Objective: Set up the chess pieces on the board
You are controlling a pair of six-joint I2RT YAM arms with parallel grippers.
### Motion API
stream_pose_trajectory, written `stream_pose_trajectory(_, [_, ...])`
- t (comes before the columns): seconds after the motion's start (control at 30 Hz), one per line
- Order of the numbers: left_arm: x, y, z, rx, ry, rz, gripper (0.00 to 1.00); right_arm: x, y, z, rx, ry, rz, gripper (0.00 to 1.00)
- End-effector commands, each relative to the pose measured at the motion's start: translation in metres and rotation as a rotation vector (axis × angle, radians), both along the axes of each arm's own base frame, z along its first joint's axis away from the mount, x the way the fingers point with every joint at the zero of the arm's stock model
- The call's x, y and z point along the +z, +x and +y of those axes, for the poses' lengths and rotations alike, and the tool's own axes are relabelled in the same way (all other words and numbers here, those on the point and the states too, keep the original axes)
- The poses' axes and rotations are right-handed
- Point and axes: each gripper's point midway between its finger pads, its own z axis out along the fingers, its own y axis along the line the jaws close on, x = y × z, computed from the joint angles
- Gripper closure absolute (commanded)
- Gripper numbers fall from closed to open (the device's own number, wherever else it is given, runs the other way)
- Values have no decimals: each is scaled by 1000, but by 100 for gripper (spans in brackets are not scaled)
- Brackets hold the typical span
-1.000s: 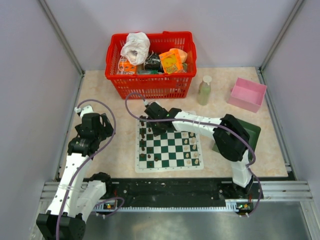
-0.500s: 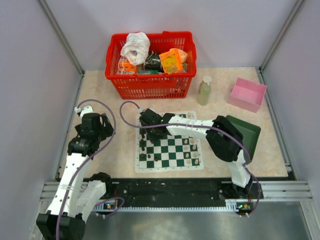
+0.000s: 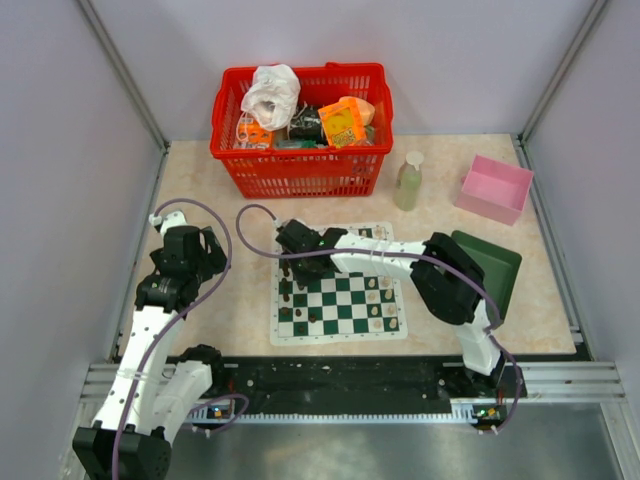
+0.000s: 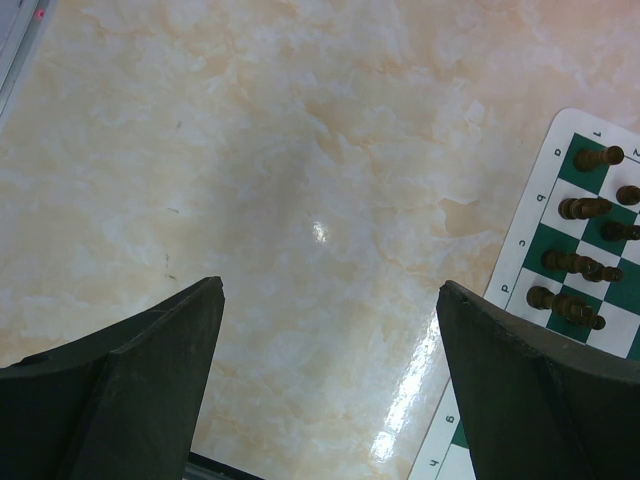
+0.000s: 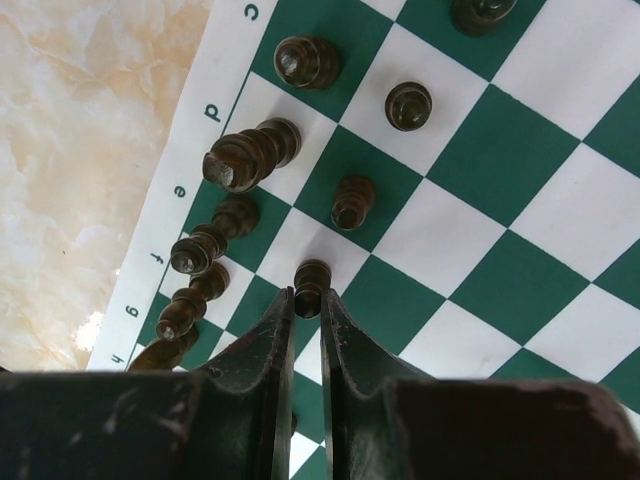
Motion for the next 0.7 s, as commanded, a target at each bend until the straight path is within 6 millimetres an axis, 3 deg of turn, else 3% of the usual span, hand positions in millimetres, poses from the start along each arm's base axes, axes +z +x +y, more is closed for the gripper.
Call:
stream_pose_trajectory(0.0, [5,4,0,0,-2,-23,7,9,1,19,20,41,-19,89])
stream_pose_trajectory(0.2, [6,4,0,2,-1,-26,7,10,-1,20,28,39,-14,82])
stream_pose_trajectory(0.4, [6,5,0,0,-2,-26,7,48,6,22,33,61,-61,66])
stream_pose_trajectory(0.57, [6,5,-1,-1,-5,-25,7,84,6,11,19,93,-111,62])
stream_pose_trajectory(0.67, [6,4,-1,-1,-3,-26,7,90,-3,-5,-1,96,-107,62])
